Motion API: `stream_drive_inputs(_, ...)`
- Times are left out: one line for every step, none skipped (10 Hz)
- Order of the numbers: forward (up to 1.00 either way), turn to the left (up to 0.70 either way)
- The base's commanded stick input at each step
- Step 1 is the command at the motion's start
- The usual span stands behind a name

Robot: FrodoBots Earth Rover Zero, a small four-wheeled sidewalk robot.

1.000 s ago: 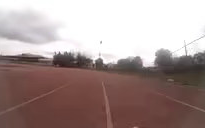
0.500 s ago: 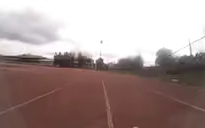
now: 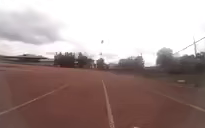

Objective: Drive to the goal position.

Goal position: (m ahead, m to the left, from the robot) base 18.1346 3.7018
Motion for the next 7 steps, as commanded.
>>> stream_drive_inputs(0.70,0.00)
stream_drive_inputs(0.70,0.00)
stream_drive_inputs(0.70,0.00)
stream_drive_inputs(0.70,0.00)
stream_drive_inputs(0.70,0.00)
stream_drive_inputs(0.70,0.00)
stream_drive_inputs(0.70,0.00)
